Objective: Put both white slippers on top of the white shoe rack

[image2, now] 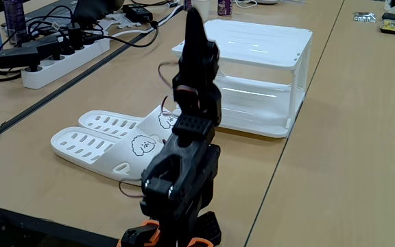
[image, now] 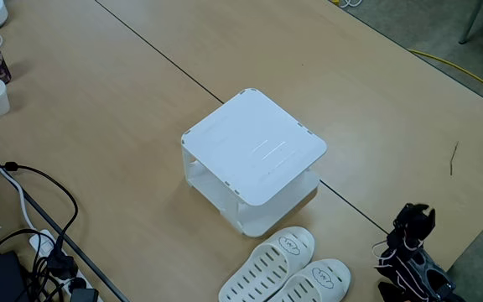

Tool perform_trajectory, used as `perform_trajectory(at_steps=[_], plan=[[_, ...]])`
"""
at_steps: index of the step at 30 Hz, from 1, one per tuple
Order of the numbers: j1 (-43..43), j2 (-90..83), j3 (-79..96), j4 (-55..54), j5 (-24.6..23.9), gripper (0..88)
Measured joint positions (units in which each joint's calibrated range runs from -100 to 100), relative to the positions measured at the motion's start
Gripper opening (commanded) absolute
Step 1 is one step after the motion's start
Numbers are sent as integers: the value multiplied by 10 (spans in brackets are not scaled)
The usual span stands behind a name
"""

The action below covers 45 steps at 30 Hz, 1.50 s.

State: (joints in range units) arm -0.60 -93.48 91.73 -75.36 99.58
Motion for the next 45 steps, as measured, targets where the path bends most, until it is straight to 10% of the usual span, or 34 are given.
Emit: perform_trajectory(at_steps=[17,45], plan=[[153,385,-526,162,0,7],[136,479,-300,966,0,7]])
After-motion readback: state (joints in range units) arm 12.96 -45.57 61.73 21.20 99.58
